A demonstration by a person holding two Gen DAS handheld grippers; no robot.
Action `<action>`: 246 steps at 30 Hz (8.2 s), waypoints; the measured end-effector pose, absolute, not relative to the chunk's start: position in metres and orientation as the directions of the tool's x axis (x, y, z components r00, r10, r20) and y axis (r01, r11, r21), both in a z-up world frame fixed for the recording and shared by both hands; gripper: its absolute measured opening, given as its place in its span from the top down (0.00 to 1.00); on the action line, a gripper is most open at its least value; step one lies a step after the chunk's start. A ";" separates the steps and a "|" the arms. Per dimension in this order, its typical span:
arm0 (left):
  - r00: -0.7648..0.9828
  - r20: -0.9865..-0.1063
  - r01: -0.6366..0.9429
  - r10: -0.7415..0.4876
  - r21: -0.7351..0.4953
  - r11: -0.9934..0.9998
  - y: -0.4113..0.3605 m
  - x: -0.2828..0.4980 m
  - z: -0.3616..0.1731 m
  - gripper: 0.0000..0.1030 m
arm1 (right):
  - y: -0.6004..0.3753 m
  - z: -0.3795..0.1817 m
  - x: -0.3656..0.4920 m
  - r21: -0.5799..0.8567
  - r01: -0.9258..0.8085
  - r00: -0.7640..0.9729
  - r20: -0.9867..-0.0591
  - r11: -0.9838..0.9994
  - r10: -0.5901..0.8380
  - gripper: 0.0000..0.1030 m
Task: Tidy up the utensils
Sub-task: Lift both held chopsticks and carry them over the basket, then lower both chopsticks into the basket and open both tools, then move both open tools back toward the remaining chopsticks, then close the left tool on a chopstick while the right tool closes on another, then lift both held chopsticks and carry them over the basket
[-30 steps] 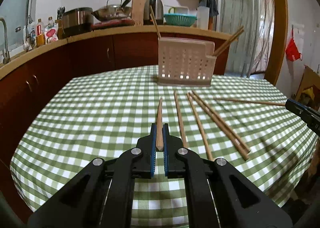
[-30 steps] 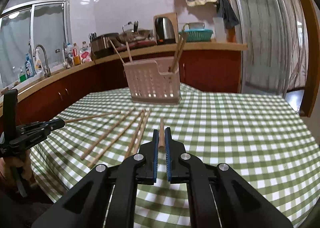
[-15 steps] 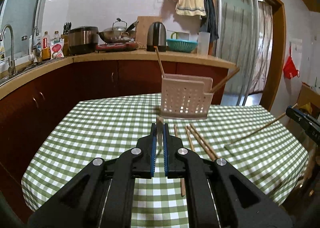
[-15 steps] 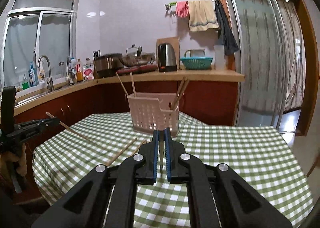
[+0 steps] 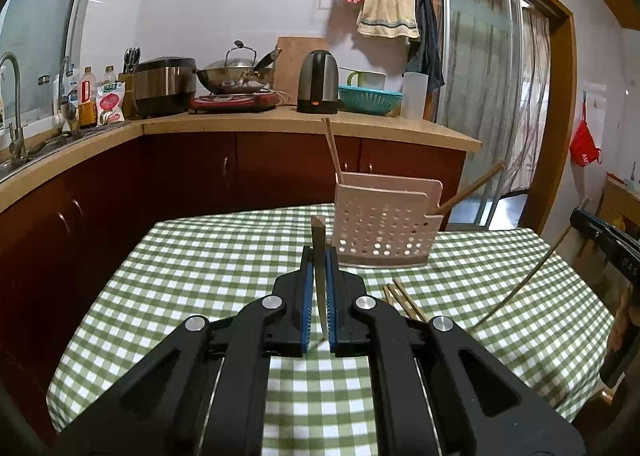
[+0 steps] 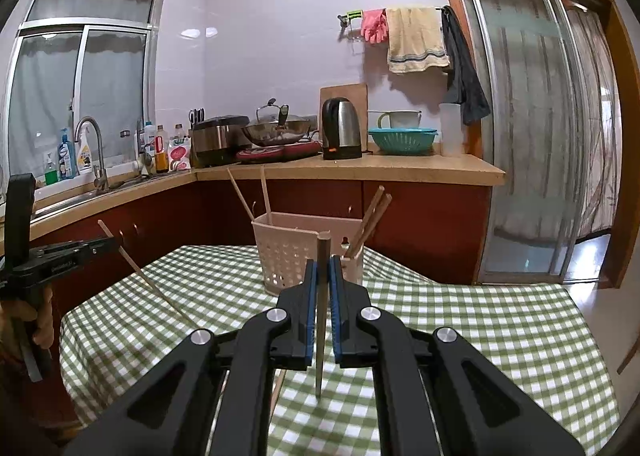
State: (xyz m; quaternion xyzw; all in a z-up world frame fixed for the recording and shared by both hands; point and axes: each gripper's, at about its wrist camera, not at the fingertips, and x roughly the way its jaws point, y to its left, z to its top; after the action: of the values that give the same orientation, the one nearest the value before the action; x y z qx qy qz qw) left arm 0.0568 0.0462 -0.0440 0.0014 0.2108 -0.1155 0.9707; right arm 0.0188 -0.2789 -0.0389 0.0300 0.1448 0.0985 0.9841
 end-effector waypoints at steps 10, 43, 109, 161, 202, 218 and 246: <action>0.886 -0.394 0.243 -0.244 -0.053 0.969 0.041 0.085 -0.037 0.94 | -0.278 -0.037 0.040 0.092 -0.182 0.943 -0.268 0.979 0.200 0.93; 0.925 -0.090 0.370 -0.369 -0.006 0.929 -0.016 0.151 0.080 0.94 | -0.276 0.059 0.120 0.067 -0.228 0.974 0.022 0.971 0.227 0.93; 0.897 -0.230 0.380 -0.377 -0.031 0.924 -0.040 0.236 -0.010 0.30 | -0.234 -0.006 0.183 -0.008 -0.210 0.970 -0.128 0.978 0.208 0.39; 0.840 -0.516 0.195 -0.168 -0.001 0.981 0.013 0.058 -0.134 0.23 | -0.231 -0.165 0.017 0.078 -0.189 0.804 -0.560 0.979 0.200 0.56; 0.733 -0.651 0.253 -0.196 -0.005 0.967 -0.014 0.037 -0.199 0.92 | -0.260 -0.195 0.008 0.141 -0.161 0.766 -0.606 0.977 0.214 0.78; 0.760 -0.613 0.270 -0.215 -0.004 0.963 -0.014 0.030 -0.183 0.94 | -0.263 -0.176 0.000 0.134 -0.159 0.805 -0.556 0.978 0.207 0.93; 0.885 -0.401 0.255 -0.239 -0.013 0.967 0.009 -0.003 -0.067 0.94 | -0.278 -0.059 -0.038 0.076 -0.137 0.939 -0.309 0.988 0.154 0.93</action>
State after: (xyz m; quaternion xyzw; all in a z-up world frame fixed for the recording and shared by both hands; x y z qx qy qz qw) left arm -0.0026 0.0093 -0.0673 0.0202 0.2037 -0.1272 0.9705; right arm -0.0377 -0.2780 -0.0594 0.0269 0.1589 0.0741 0.9842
